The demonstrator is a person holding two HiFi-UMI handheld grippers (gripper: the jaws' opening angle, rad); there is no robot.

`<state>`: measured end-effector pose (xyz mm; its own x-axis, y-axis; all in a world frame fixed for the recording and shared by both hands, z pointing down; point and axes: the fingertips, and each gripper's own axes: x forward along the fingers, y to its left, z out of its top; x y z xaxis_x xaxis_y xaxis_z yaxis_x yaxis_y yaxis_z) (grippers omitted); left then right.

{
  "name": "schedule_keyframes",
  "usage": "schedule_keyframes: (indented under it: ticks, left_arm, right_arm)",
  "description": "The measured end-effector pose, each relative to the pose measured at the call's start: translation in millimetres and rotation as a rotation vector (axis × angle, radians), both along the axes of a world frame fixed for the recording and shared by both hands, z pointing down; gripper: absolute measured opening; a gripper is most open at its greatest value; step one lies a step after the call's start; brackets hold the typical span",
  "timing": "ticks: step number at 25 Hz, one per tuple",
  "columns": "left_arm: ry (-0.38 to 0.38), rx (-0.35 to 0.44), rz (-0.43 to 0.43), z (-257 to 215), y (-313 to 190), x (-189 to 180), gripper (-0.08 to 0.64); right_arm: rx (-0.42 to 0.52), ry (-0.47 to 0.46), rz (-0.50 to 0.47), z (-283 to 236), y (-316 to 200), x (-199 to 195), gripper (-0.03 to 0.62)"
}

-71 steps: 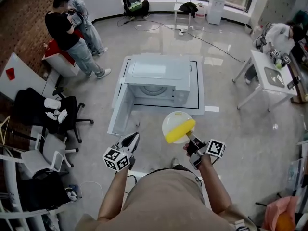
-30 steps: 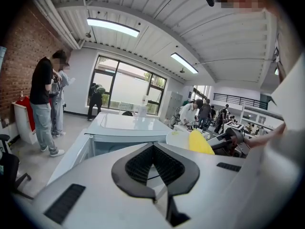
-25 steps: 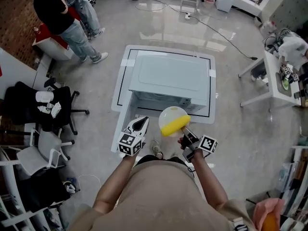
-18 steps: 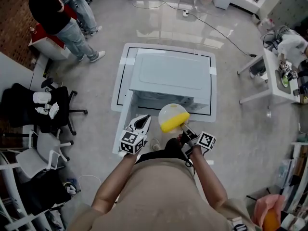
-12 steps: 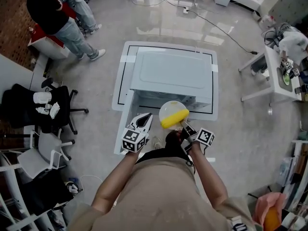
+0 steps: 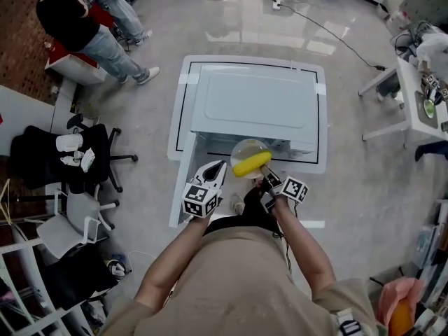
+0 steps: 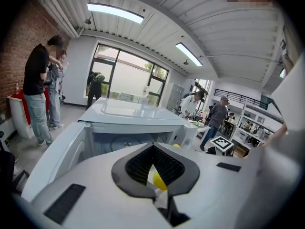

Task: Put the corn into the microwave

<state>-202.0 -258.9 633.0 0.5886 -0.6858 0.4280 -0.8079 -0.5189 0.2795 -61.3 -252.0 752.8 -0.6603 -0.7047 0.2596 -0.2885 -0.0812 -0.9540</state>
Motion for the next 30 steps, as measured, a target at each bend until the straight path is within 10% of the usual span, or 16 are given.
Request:
schedule_keyframes:
  ticks: [30]
  left_arm:
    - [-0.054, -0.052, -0.017, 36.4, -17.2, 5.9, 0.000]
  right_arm:
    - [-0.075, -0.050, 0.211, 95.1, -88.6, -12.6, 0.017]
